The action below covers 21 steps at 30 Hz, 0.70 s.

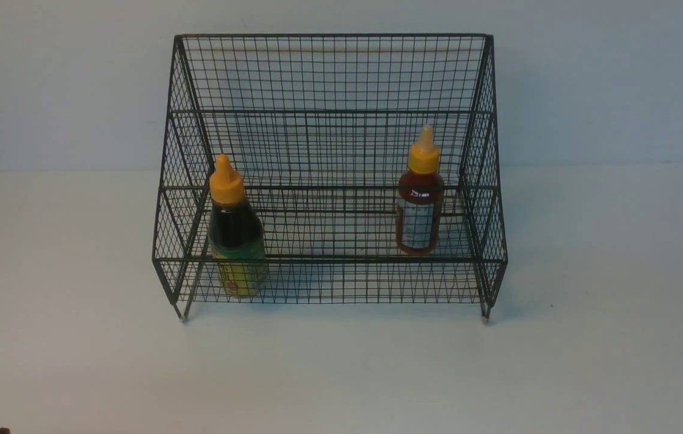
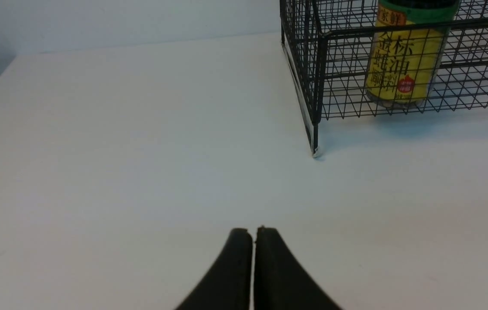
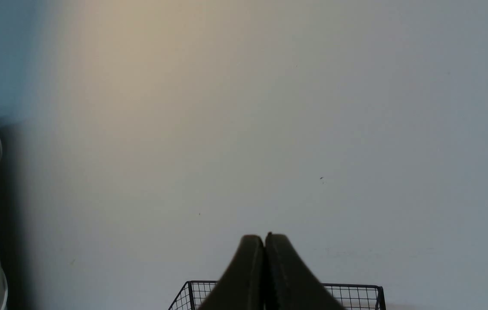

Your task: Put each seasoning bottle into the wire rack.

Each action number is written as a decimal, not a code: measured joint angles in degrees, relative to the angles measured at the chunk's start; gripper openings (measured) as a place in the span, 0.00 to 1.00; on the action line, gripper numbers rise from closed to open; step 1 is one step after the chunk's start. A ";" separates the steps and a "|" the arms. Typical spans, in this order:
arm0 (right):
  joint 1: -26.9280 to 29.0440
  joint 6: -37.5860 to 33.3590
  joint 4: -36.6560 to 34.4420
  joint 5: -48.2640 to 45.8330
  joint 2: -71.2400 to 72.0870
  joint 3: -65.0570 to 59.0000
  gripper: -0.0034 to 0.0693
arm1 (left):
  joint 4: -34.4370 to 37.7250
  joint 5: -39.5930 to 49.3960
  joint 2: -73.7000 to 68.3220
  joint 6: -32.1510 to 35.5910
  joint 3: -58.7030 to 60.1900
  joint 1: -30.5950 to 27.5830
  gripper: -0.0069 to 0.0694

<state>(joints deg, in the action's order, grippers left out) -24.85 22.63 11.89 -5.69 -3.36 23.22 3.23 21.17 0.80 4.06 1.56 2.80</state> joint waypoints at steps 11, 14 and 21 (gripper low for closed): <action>0.00 0.74 0.00 0.00 0.00 0.00 0.03 | 0.00 0.00 0.00 0.00 0.00 0.00 0.09; 0.00 -0.26 -0.16 -0.12 0.00 -0.13 0.03 | 0.00 0.00 0.00 0.00 0.00 0.00 0.09; 0.00 -10.37 -8.63 -0.85 0.00 -2.04 0.03 | 0.00 0.00 0.00 0.00 0.00 0.00 0.09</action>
<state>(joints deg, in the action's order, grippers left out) -24.85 12.25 3.27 -6.53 -3.36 21.18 3.23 21.17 0.80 4.06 1.56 2.80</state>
